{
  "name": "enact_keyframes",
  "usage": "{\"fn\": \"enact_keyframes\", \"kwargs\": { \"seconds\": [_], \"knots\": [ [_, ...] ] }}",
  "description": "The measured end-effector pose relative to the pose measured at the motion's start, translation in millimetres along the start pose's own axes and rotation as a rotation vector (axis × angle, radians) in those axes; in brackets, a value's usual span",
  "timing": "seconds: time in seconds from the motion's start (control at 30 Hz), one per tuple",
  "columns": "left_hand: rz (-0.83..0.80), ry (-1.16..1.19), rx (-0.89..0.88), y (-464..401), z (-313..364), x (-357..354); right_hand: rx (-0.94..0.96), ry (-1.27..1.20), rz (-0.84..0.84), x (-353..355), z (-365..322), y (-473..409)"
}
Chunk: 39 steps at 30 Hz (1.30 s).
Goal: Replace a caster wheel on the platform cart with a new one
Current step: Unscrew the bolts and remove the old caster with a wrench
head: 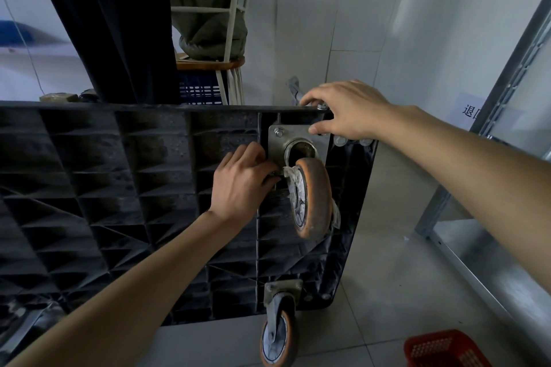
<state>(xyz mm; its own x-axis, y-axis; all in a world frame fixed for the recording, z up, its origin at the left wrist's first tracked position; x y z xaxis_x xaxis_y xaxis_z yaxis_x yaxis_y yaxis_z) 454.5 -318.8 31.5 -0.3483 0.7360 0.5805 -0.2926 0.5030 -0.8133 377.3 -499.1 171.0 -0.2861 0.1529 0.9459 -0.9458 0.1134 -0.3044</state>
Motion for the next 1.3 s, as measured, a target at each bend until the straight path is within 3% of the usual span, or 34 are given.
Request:
{"fn": "enact_keyframes", "kwargs": {
  "seconds": [1.3],
  "knots": [
    [0.017,-0.031,0.012,-0.7,-2.3,-4.8,0.000,-0.018,0.022,-0.1,-0.4,1.3]
  ]
}}
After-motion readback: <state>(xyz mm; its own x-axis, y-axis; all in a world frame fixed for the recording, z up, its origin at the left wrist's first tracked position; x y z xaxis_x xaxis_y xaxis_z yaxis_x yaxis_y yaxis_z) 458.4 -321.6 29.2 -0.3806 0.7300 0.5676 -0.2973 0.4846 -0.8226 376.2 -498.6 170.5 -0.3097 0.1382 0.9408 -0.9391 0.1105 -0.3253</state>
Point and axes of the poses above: each hand's wrist, its own y-axis away from the middle knuckle, its own x-axis out of the back of the hand, z = x × y, the point moved 3 cm from there along -y, towards the middle knuckle
